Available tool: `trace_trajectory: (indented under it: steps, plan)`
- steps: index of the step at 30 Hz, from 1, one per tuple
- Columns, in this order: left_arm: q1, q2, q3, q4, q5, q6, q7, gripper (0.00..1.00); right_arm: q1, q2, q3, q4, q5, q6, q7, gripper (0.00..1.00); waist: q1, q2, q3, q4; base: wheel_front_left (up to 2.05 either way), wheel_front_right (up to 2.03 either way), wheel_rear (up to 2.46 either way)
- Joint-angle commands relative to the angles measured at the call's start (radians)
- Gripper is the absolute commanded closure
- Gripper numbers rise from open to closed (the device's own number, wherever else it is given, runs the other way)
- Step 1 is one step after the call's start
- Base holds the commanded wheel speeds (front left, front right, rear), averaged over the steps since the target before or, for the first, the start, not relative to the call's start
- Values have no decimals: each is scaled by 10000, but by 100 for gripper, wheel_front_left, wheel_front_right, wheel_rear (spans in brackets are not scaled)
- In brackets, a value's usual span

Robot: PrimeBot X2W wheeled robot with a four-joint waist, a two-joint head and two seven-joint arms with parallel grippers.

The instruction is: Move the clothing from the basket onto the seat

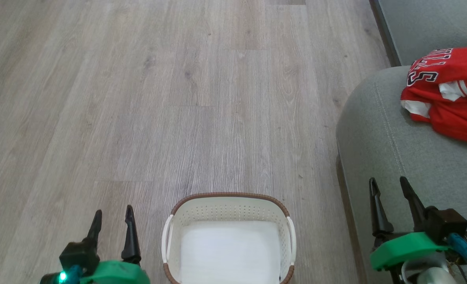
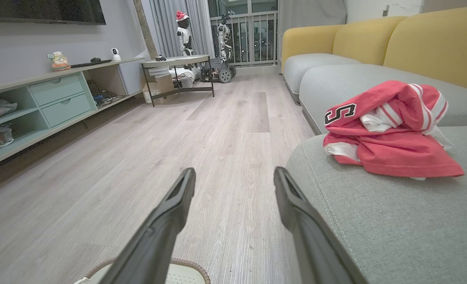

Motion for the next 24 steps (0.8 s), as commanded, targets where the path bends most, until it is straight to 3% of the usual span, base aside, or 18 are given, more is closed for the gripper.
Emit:
trace_trajectory:
  steps: [1, 24]
  plan:
    - [-467, -7, 329, -260, 82, -7, -95, 0, -287, -28, 274, -268, 70, 69, -95, 0, 0, -1, 2, 5, 0, 0, 0]
    - [-647, -222, 384, -78, 425, -347, -95, 0, -400, -28, 395, -20, 111, 69, -95, 0, 0, -1, 39, 1, 0, 0, 0]
